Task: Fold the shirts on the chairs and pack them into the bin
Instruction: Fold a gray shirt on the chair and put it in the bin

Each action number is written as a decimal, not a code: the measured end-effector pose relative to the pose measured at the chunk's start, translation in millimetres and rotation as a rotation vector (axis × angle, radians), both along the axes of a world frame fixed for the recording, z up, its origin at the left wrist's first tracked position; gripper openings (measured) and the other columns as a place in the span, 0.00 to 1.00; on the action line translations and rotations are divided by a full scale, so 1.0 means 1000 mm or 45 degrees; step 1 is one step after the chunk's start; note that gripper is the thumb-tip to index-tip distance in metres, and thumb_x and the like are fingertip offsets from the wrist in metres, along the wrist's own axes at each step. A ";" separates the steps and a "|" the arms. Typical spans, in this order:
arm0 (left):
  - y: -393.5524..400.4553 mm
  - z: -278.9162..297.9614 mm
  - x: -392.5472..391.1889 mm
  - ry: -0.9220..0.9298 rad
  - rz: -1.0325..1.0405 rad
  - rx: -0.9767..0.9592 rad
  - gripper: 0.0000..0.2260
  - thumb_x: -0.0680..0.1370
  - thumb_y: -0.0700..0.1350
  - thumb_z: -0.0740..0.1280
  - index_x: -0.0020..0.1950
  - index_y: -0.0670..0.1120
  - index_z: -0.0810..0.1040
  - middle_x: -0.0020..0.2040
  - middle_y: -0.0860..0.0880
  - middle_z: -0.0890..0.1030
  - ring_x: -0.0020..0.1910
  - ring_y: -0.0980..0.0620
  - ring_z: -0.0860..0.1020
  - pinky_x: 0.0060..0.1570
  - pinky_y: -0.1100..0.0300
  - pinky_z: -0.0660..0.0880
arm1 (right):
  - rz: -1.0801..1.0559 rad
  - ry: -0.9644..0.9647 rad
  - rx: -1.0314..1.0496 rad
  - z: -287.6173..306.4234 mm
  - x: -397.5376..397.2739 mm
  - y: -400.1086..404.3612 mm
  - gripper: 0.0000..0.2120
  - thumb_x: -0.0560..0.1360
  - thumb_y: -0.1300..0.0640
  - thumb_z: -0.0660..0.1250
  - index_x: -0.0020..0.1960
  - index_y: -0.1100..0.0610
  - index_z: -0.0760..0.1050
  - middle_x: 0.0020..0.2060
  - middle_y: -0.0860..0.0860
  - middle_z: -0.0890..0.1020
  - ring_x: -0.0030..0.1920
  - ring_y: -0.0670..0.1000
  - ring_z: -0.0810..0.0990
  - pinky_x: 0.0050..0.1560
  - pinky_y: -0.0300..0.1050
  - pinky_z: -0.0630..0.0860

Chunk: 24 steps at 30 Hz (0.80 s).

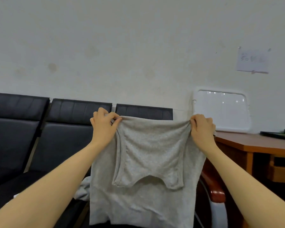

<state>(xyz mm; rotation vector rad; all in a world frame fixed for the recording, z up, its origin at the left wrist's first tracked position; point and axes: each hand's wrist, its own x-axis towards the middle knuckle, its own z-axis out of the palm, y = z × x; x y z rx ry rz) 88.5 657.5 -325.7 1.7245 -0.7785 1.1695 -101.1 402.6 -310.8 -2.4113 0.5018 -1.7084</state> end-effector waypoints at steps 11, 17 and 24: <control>0.007 0.030 -0.016 -0.305 0.180 -0.115 0.07 0.72 0.48 0.70 0.39 0.46 0.83 0.39 0.47 0.72 0.41 0.45 0.71 0.44 0.56 0.56 | 0.014 -0.235 -0.022 0.033 -0.009 0.002 0.06 0.79 0.53 0.55 0.44 0.47 0.69 0.42 0.53 0.76 0.47 0.55 0.69 0.46 0.46 0.59; -0.004 -0.022 0.014 -0.090 0.173 0.051 0.05 0.71 0.44 0.74 0.36 0.46 0.83 0.38 0.48 0.71 0.39 0.47 0.70 0.43 0.54 0.58 | 0.134 0.046 -0.092 -0.005 0.003 -0.002 0.08 0.79 0.61 0.60 0.43 0.54 0.73 0.33 0.44 0.72 0.42 0.51 0.70 0.46 0.45 0.59; -0.020 -0.172 0.058 0.337 0.170 0.464 0.08 0.76 0.49 0.68 0.43 0.47 0.84 0.42 0.49 0.70 0.44 0.49 0.67 0.44 0.56 0.57 | 0.127 0.743 0.152 -0.138 0.056 -0.034 0.07 0.81 0.55 0.58 0.46 0.51 0.73 0.42 0.47 0.77 0.52 0.56 0.73 0.49 0.48 0.62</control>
